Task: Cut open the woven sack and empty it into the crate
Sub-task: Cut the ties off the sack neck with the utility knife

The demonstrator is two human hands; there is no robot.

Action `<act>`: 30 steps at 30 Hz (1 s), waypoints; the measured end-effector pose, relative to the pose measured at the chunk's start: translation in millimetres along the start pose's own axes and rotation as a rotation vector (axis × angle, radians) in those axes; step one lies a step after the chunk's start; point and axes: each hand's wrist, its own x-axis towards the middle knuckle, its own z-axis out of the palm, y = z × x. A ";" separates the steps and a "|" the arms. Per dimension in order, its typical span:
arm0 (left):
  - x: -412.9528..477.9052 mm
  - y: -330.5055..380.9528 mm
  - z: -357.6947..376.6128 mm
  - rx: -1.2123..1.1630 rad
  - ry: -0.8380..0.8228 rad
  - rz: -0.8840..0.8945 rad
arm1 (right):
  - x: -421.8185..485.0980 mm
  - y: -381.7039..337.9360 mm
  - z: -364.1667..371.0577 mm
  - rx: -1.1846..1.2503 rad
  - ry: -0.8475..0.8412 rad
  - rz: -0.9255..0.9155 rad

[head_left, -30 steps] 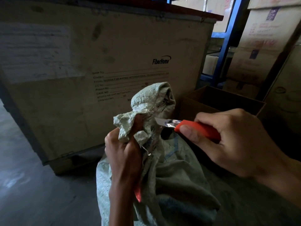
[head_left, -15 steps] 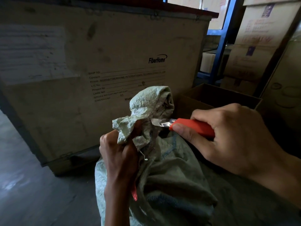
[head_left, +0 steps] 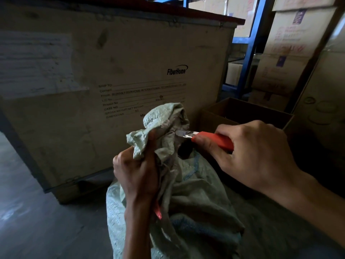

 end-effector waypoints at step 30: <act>20.0 -18.7 -19.4 -0.085 0.051 -0.397 | 26.1 3.7 22.3 0.563 -0.227 0.069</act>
